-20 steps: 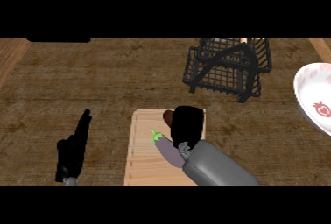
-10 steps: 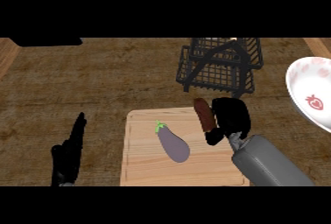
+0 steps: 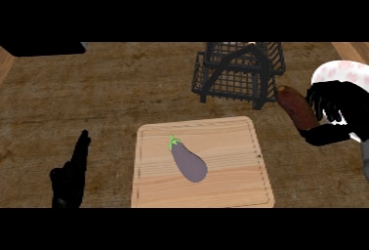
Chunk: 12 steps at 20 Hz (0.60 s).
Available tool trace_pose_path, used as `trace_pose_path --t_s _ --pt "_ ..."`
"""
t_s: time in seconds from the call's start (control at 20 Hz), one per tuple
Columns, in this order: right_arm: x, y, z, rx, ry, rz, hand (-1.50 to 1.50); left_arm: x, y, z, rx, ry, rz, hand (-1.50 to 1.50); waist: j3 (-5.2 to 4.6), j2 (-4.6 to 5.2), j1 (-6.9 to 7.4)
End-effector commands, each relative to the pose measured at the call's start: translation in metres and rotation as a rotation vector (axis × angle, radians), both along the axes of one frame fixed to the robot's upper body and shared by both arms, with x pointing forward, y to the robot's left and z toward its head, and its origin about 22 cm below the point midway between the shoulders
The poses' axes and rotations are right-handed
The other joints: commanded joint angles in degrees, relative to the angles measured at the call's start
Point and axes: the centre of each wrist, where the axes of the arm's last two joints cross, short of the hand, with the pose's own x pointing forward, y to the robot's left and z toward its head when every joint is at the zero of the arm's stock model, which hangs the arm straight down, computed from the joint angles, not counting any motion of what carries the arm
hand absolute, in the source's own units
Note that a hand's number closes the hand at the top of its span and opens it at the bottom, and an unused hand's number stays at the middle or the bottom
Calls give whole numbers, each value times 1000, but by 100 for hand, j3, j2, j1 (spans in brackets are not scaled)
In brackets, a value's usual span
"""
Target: Pick the sweet potato from the cutting board and place it in the tiered basket
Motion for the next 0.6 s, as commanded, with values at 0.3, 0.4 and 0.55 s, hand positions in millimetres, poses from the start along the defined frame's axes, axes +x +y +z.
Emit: trace_pose_path --t_s 0.3,0.4,0.55 --pt "-54 -64 152 56 -340 15 150 11 -12 -7 -10 53 -17 0 -48 75 184" --pt "-68 -72 171 52 -348 23 150 11 -25 -10 -16 64 -39 0 -47 76 196" --pt "-65 -79 170 62 -359 -44 150 7 -32 -11 -19 52 -62 0 -46 100 332"
